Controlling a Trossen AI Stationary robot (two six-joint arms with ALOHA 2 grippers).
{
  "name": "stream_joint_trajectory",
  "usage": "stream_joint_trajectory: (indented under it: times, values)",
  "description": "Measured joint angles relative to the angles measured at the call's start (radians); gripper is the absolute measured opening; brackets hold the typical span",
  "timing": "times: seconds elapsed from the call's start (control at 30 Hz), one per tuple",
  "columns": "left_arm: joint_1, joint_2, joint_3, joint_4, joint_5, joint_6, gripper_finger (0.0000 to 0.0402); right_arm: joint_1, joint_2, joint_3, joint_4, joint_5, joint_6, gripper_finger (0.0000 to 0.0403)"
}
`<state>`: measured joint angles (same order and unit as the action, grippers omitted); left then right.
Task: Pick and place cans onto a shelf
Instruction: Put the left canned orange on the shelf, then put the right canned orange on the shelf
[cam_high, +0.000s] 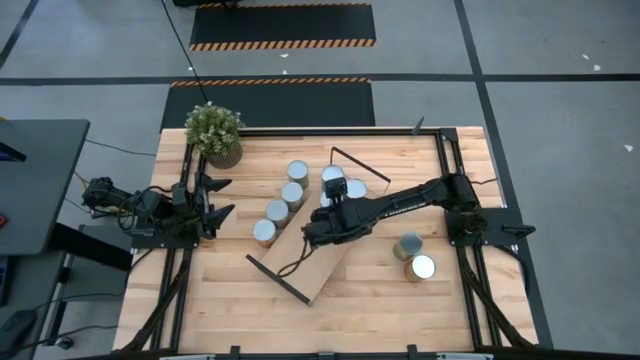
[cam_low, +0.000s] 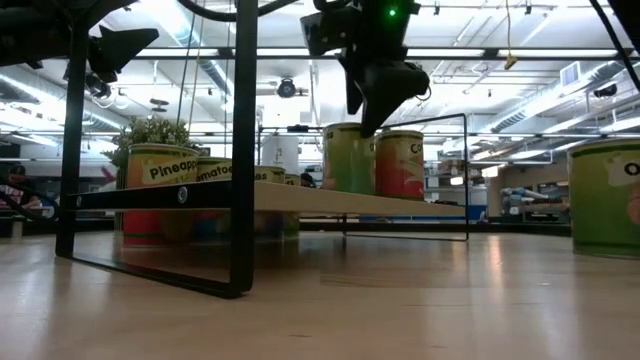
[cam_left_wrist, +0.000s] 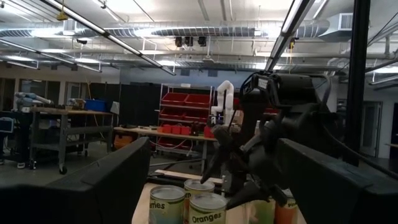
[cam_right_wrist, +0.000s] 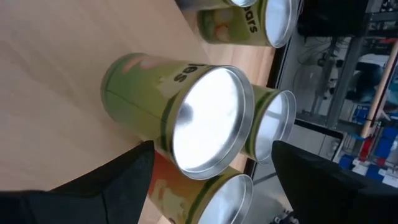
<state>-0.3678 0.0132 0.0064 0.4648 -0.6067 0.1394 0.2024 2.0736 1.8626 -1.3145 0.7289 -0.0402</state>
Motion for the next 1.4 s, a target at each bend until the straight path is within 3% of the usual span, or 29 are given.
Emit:
stream_joint_trajectory:
  times: [0.63,0.8,0.97,1.03,1.2,1.4]
  values:
    - [0.000,0.000,0.000,0.000,0.000,0.001,0.0355,-0.062,-0.004,-0.022,0.196,0.014,-0.118,0.0331]
    - [0.000,0.000,0.000,0.000,0.000,0.002,0.0355,-0.044,-0.006,0.028,0.190,0.008,-0.113,0.0331]
    - [0.000,0.000,0.000,0.000,0.000,0.002,0.0355,-0.003,-0.006,0.111,0.073,-0.012,-0.074,0.0331]
    - [0.000,0.000,0.000,0.000,0.000,0.002,0.0355,0.007,-0.010,0.131,0.009,-0.065,-0.024,0.0331]
    - [0.000,0.000,0.000,0.000,0.000,0.002,0.0355,0.029,-0.043,0.112,-0.105,-0.335,0.130,0.0331]
    - [0.000,0.000,0.000,-0.001,0.000,-0.003,0.0355,0.049,-0.161,-0.044,-0.143,-0.508,0.348,0.0331]
